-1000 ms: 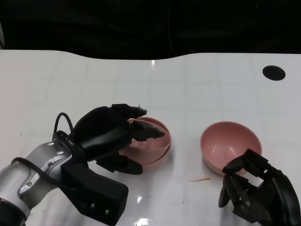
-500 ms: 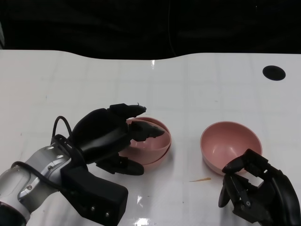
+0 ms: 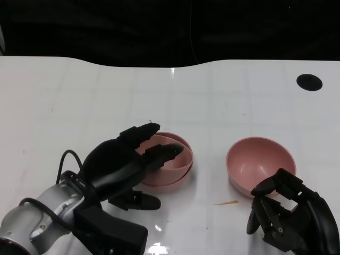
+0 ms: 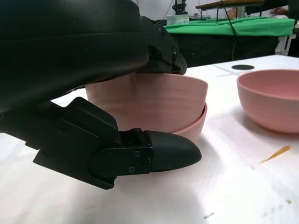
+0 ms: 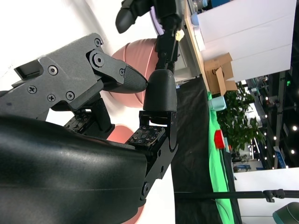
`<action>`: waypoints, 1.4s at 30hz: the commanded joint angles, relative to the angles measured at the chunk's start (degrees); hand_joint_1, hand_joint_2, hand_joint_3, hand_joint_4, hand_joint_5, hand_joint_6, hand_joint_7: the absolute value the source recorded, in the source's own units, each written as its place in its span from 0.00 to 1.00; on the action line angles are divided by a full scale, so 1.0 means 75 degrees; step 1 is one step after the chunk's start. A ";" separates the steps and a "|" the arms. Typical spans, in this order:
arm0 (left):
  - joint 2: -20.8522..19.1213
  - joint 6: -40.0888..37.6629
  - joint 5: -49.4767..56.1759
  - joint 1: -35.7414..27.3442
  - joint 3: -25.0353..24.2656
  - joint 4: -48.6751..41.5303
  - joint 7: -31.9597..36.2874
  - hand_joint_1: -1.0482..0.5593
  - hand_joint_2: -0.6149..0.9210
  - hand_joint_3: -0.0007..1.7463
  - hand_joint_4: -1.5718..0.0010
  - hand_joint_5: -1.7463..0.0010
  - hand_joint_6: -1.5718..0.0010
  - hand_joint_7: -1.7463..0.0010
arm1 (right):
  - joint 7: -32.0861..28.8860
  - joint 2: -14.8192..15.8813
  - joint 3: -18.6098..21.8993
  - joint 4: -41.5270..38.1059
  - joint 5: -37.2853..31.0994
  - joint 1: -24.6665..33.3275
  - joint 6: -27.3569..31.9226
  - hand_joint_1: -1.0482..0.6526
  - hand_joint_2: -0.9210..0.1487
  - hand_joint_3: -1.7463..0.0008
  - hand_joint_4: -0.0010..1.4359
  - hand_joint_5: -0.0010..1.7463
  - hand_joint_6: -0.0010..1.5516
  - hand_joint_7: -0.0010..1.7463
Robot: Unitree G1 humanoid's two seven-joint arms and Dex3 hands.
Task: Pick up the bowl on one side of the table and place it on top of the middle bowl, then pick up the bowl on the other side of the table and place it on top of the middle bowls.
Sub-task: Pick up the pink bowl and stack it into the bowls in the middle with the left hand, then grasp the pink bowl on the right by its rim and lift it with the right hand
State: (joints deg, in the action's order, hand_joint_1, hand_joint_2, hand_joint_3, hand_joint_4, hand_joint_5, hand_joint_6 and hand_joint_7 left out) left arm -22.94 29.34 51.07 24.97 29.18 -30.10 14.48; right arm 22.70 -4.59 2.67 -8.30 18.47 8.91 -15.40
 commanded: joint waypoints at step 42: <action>0.0194 0.0321 -0.5878 -0.2832 -0.2206 0.3173 -0.1552 0.68 0.93 0.35 0.38 0.60 0.34 0.82 | -0.0001 0.0161 0.0129 -0.0023 -0.0049 0.0034 -0.0254 0.55 0.23 0.51 0.62 0.91 0.54 0.74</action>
State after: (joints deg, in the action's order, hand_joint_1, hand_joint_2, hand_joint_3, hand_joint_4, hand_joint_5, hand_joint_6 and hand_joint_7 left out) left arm -21.49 32.57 10.50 5.10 14.01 -7.96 5.31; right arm 23.09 -4.34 2.98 -8.67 18.47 9.00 -15.95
